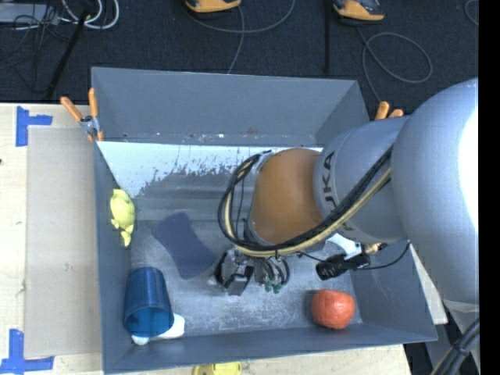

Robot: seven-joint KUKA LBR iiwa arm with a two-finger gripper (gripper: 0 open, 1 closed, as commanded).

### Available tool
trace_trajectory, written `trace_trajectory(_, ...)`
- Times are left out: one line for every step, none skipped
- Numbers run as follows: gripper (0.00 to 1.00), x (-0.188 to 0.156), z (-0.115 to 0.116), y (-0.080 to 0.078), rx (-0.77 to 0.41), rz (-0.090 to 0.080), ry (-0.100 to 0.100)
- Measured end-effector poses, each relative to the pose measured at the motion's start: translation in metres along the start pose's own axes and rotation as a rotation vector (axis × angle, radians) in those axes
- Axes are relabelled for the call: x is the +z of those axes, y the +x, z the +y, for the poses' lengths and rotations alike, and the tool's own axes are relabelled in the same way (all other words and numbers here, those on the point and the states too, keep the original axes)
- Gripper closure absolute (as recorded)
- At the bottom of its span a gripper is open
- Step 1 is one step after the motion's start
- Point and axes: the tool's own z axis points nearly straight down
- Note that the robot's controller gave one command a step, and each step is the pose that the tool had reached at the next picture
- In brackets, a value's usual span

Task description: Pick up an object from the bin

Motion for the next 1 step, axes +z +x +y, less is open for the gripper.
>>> trace_trajectory(1.0, 0.0, -0.0002, -0.0001, 0.001, 0.0, 0.0)
